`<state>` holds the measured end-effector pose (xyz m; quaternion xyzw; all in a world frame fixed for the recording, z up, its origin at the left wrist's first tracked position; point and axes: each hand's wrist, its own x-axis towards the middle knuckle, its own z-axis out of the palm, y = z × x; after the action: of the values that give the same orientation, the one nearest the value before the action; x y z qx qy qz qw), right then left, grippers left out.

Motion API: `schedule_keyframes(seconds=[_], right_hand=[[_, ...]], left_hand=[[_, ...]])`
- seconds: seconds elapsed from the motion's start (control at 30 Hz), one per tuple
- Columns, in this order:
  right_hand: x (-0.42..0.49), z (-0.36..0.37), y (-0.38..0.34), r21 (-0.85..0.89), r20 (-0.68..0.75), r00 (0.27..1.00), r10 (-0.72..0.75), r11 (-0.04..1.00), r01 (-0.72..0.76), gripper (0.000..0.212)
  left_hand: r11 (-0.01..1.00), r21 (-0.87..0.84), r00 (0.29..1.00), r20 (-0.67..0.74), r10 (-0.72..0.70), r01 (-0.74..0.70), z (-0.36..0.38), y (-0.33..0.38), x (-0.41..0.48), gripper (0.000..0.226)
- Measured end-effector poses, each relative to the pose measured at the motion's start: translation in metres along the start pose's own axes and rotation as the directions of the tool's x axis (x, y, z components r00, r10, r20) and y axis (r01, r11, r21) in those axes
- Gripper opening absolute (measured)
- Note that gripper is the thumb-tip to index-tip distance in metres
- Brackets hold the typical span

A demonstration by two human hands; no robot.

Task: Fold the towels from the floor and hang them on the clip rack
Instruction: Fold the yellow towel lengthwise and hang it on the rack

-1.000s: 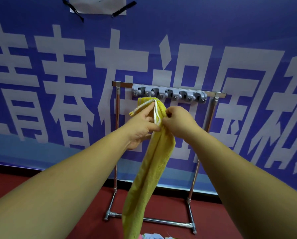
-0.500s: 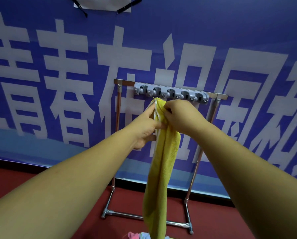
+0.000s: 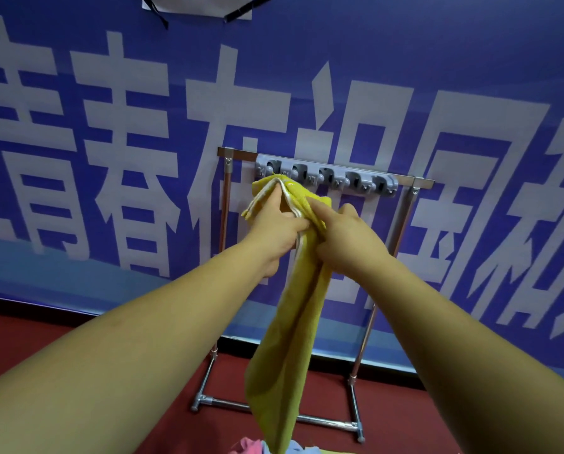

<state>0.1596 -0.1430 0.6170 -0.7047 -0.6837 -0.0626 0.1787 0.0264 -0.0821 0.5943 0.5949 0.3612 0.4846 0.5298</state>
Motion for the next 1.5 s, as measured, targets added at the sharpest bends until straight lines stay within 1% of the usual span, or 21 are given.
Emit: schedule_keyframes(seconds=[0.07, 0.17, 0.3, 0.37, 0.43, 0.53, 0.6, 0.67, 0.7, 0.73, 0.77, 0.83, 0.9, 1.0, 1.07, 1.17, 1.23, 1.3, 1.37, 1.4, 1.5], right_hand=[[-0.002, 0.002, 0.001, -0.010, -0.026, 0.998, 0.056, 0.998, -0.057, 0.081], [-0.006, 0.002, 0.001, -0.057, -0.122, 0.988, 0.098, 0.993, -0.105, 0.071], [-0.010, 0.008, -0.006, -0.070, -0.206, 0.979, 0.002, 0.997, -0.016, 0.036], [-0.012, 0.011, -0.012, 0.005, -0.191, 0.982, 0.002, 1.000, -0.001, 0.029], [-0.016, 0.013, -0.019, 0.068, -0.162, 0.987, 0.004, 0.998, 0.007, 0.031], [-0.019, 0.014, -0.017, 0.118, -0.153, 0.986, -0.070, 0.989, 0.089, 0.045], [-0.021, 0.010, -0.006, 0.280, -0.199, 0.978, -0.054, 0.954, 0.109, 0.051], [-0.018, 0.009, 0.011, 0.546, -0.277, 0.951, 0.139, 0.837, 0.037, 0.049], [-0.016, 0.009, 0.020, 0.687, -0.226, 0.936, 0.270, 0.726, -0.043, 0.049], [-0.015, 0.011, 0.026, 0.799, -0.090, 0.931, 0.353, 0.584, -0.144, 0.052], [-0.014, 0.015, 0.032, 0.861, 0.082, 0.930, 0.359, 0.445, -0.248, 0.055], [-0.016, 0.024, 0.039, 0.894, 0.332, 0.916, 0.226, 0.236, -0.382, 0.051], [-0.018, 0.029, 0.041, 0.926, 0.344, 0.928, 0.140, 0.114, -0.361, 0.042], [-0.016, 0.024, 0.037, 0.966, 0.258, 0.963, 0.083, -0.013, -0.258, 0.030], [-0.014, 0.017, 0.029, 0.971, 0.239, 0.968, 0.078, -0.019, -0.238, 0.030], [-0.010, 0.011, 0.020, 0.977, 0.203, 0.976, 0.075, 0.045, -0.207, 0.031], [-0.009, 0.007, 0.014, 0.980, 0.180, 0.982, 0.065, 0.071, -0.184, 0.034], [-0.009, 0.002, 0.012, 0.982, 0.173, 0.982, 0.071, 0.070, -0.178, 0.033], [-0.009, -0.004, 0.012, 0.981, 0.178, 0.980, 0.089, 0.057, -0.184, 0.030], [-0.008, -0.006, 0.013, 0.980, 0.183, 0.978, 0.101, 0.055, -0.190, 0.029], [-0.006, -0.009, 0.019, 0.967, 0.219, 0.961, 0.169, 0.095, -0.237, 0.026]], left_hand=[[1.000, -0.001, 0.999, -0.034, 0.004, -0.004, -0.001, 0.001, -0.002, 0.103], [1.000, -0.022, 0.996, -0.093, -0.017, 0.015, -0.003, 0.004, -0.001, 0.115], [0.992, -0.088, 0.993, -0.060, -0.099, 0.093, -0.004, 0.008, 0.000, 0.130], [0.986, -0.113, 0.992, -0.025, -0.126, 0.123, 0.002, 0.007, -0.003, 0.123], [0.984, -0.135, 0.993, -0.009, -0.120, 0.118, 0.007, 0.002, -0.003, 0.113], [0.974, -0.204, 0.995, -0.016, -0.100, 0.094, 0.010, -0.001, -0.006, 0.107], [0.958, -0.276, 0.996, -0.027, -0.083, 0.073, 0.008, -0.001, -0.007, 0.107], [0.925, -0.378, 0.998, -0.023, -0.060, 0.047, 0.007, 0.001, -0.008, 0.106], [0.911, -0.412, 0.999, -0.020, -0.043, 0.031, 0.007, 0.003, -0.009, 0.104], [0.902, -0.432, 1.000, -0.014, -0.026, 0.017, 0.008, 0.005, -0.009, 0.103], [0.894, -0.449, 1.000, 0.001, -0.012, 0.011, 0.009, 0.007, -0.009, 0.100], [0.887, -0.462, 0.999, 0.040, 0.002, 0.017, 0.010, 0.010, -0.010, 0.095], [0.886, -0.462, 0.998, 0.060, 0.000, 0.028, 0.009, 0.011, -0.011, 0.093], [0.883, -0.466, 0.998, 0.060, -0.031, 0.056, 0.002, 0.009, -0.007, 0.094], [0.892, -0.445, 0.997, 0.051, -0.061, 0.077, -0.004, 0.004, -0.005, 0.097], [0.917, -0.390, 0.996, 0.035, -0.080, 0.088, -0.008, -0.003, -0.002, 0.100], [0.919, -0.372, 0.990, 0.014, -0.139, 0.134, -0.007, -0.007, -0.001, 0.090], [0.899, -0.381, 0.975, 0.032, -0.219, 0.214, -0.007, -0.010, -0.001, 0.061], [0.887, -0.319, 0.943, 0.135, -0.305, 0.333, -0.007, -0.012, -0.008, 0.041], [0.893, -0.246, 0.920, 0.212, -0.330, 0.378, -0.007, -0.013, -0.011, 0.039], [0.927, -0.055, 0.862, 0.392, -0.321, 0.371, -0.010, -0.017, -0.017, 0.026]])
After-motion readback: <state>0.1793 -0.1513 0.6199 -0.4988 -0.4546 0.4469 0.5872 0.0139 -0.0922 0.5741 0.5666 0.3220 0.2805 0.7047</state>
